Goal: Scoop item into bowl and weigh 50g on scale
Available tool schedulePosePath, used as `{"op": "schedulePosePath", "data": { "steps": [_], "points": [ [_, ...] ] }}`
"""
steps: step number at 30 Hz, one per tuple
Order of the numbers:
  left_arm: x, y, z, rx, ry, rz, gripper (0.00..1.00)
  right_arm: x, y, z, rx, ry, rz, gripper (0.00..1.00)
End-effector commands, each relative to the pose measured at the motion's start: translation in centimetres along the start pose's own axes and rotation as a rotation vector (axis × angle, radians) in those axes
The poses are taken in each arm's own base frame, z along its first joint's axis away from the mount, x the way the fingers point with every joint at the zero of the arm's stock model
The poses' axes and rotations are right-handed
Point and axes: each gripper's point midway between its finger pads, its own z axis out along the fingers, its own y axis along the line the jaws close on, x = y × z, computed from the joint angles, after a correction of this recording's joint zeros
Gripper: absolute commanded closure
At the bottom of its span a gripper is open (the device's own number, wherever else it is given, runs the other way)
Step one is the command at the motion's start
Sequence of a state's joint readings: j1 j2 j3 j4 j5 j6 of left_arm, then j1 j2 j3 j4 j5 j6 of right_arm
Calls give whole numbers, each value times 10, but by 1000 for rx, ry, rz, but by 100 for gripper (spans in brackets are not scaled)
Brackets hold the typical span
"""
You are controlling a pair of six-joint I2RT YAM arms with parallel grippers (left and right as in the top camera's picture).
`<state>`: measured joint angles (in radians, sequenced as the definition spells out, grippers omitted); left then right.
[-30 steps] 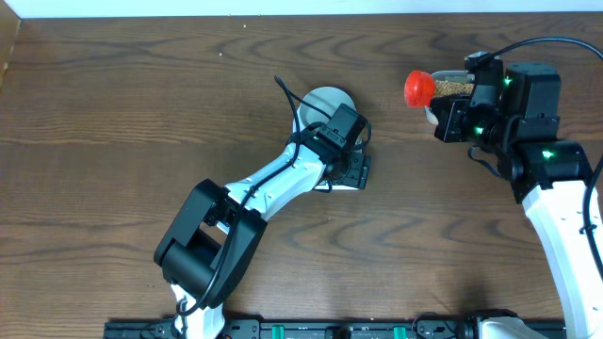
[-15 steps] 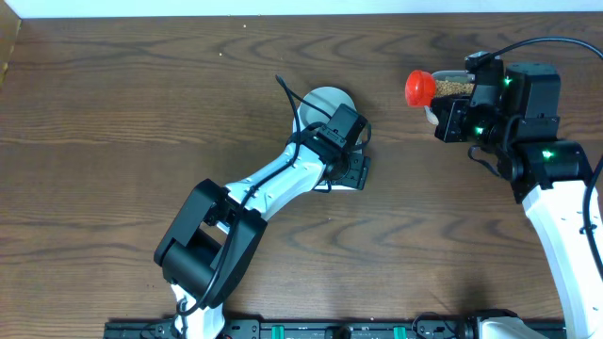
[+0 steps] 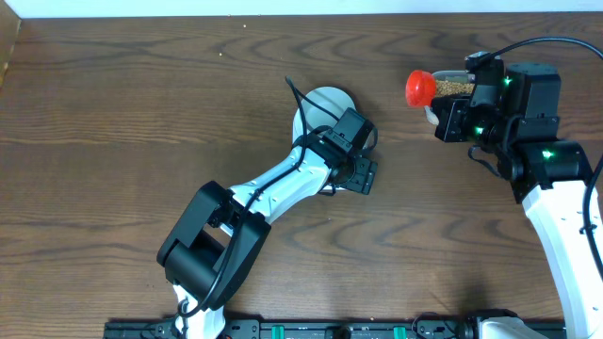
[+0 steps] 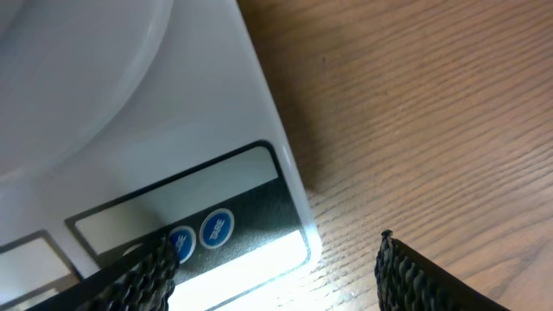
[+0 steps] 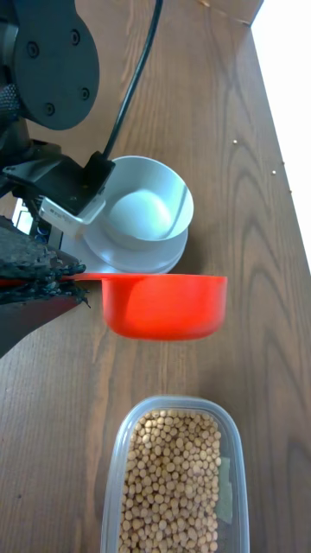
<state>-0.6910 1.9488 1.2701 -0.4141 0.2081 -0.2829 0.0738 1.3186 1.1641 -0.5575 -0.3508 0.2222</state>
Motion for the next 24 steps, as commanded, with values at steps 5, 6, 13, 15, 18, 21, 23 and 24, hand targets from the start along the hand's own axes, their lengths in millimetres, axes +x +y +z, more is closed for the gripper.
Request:
{"op": "schedulePosePath", "data": {
  "steps": [5,6,13,15,18,21,23,24],
  "points": [
    [-3,-3,-6,12,-10,22,23,-9,-4,-3,28,-26,-18,99],
    [-6,-5,-12,16,-22,26,22,-9,-5,-3,30,-26,-18,99],
    [-28,-23,-76,61,-159,80,21,-10,-4,-3,30,-29,-18,99],
    [-31,-27,-94,70,-191,84,21,-10,-4,-3,30,-29,-19,99],
    [-33,-20,-119,42,-228,73,21,-10,-4,-3,30,-28,-18,99],
    [-27,-6,-134,6,-220,48,21,-10,-4,-3,30,-28,-18,99],
    [-21,5,-142,-11,-205,25,21,-10,-5,-3,31,-29,-19,99],
    [-19,12,-146,-22,-197,25,21,-10,-5,-3,33,-29,-19,99]
  ]
}}
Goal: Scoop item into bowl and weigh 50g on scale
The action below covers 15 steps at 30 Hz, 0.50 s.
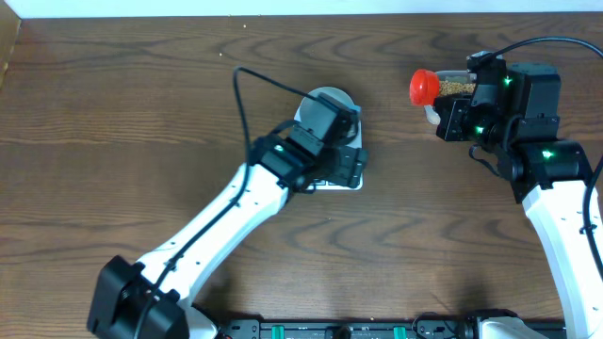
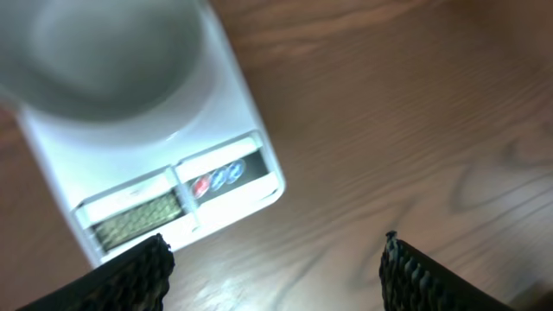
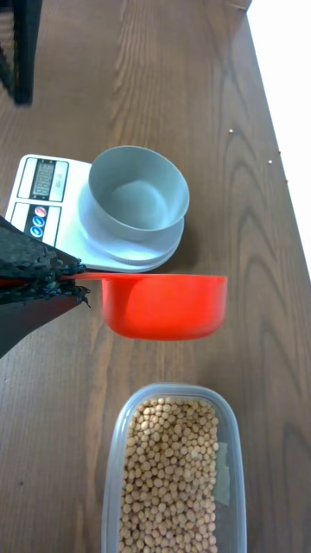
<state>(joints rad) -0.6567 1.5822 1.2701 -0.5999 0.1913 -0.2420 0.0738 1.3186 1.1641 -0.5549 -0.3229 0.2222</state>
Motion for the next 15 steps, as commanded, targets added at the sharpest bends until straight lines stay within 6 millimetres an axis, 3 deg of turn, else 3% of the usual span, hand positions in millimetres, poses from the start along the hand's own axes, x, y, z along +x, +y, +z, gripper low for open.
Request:
{"op": "schedulePosePath", "data": {
  "steps": [1,7,13,14,15],
  "points": [
    [-2,26,-18,-59,-7,2,20,-8,-1,-2,8,-21,-18,99],
    [4,49,-36,-96,20,129,17,-9,-1,-2,11,-22,-18,99],
    [2,64,-40,-118,20,150,17,-9,-1,-2,11,-23,-18,99],
    [1,68,-41,-124,18,140,15,-9,-3,-2,18,-24,-18,99],
    [1,71,-42,-127,16,134,6,-9,-4,-3,26,-26,-17,99]
  ]
}}
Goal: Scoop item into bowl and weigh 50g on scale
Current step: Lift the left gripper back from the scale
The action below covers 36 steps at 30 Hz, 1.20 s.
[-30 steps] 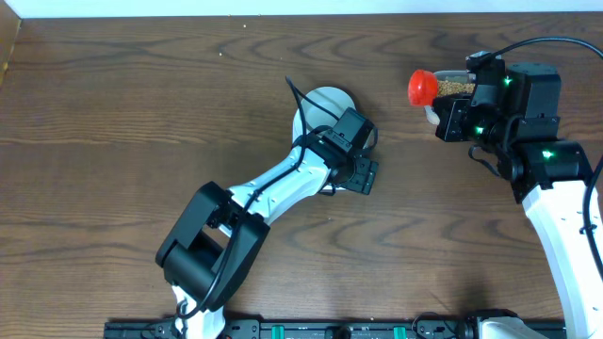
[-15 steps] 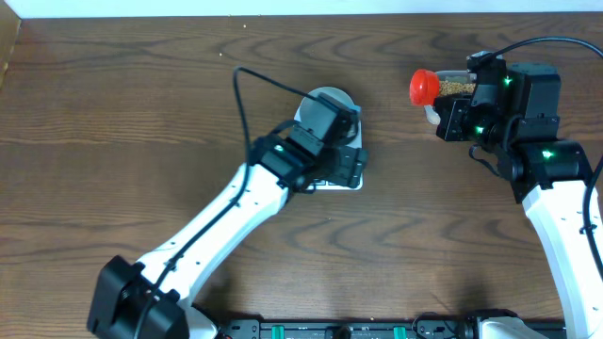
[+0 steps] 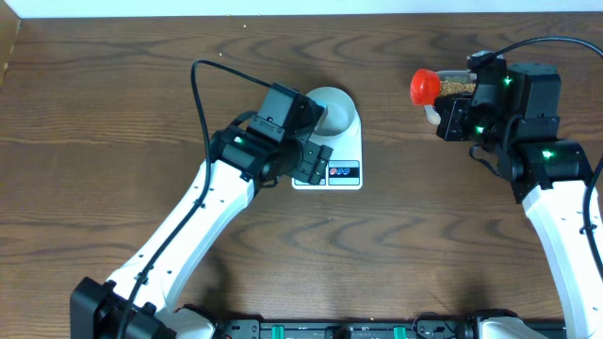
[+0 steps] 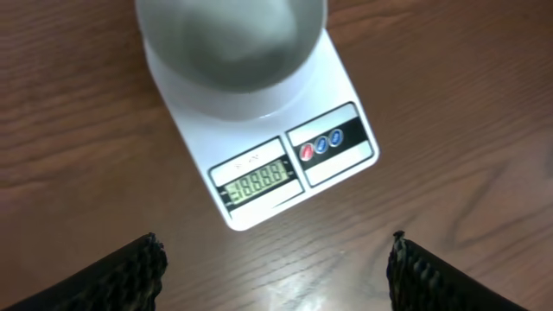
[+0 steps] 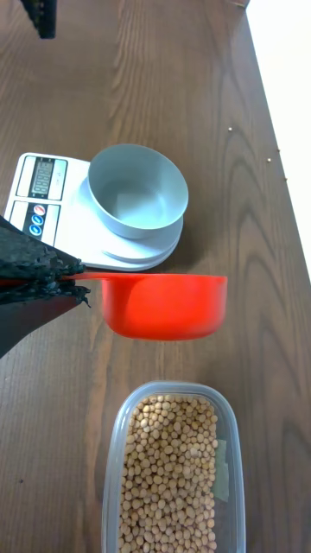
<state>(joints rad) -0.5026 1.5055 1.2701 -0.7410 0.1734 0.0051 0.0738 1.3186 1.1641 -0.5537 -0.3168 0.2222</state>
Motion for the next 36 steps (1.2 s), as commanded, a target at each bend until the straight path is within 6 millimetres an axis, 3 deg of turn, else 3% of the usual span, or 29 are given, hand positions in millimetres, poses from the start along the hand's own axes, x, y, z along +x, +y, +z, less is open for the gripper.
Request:
{"op": "schedulePosePath", "data": {
  "steps": [1,8,18,25,36],
  "points": [
    [-3,14,-6,-27,-13,19,4,-9,-4,-2,27,-25,-17,99],
    [-4,28,-7,-45,-17,-16,0,-12,-4,-3,28,-35,-36,99],
    [-4,28,-7,-46,-18,80,1,-10,-2,-2,16,-28,-133,99],
    [-1,22,-7,-8,-5,205,2,-10,2,-2,-8,-28,-140,99],
    [2,22,-7,-7,6,251,2,-9,5,-2,-23,-22,-139,99]
  ]
}}
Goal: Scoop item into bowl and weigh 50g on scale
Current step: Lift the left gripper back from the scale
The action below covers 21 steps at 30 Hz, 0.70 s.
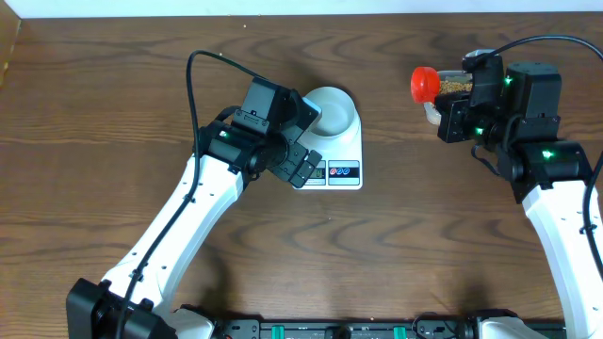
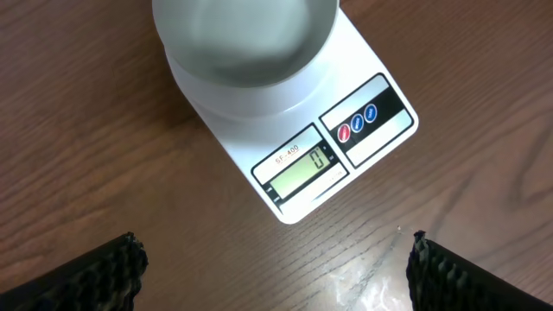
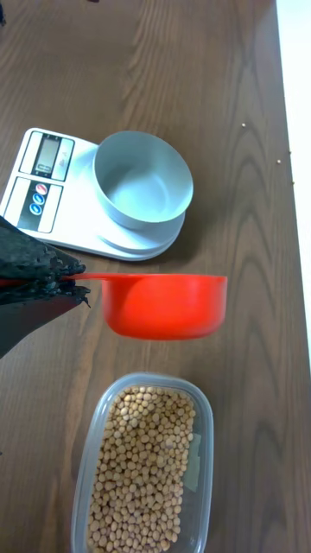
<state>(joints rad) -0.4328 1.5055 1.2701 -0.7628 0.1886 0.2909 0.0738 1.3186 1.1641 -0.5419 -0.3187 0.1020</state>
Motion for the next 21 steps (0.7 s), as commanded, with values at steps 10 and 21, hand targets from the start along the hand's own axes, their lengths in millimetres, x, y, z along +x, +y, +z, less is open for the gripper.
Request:
{"op": "schedulePosePath", "data": {
  "steps": [10,21],
  "points": [
    [-2,-1,-4,8,-11,28,2,-6,5,-2,-28,-11,-15,99],
    [-5,-2,-12,3,-34,20,2,-5,5,-2,-28,-6,-13,99]
  ]
}}
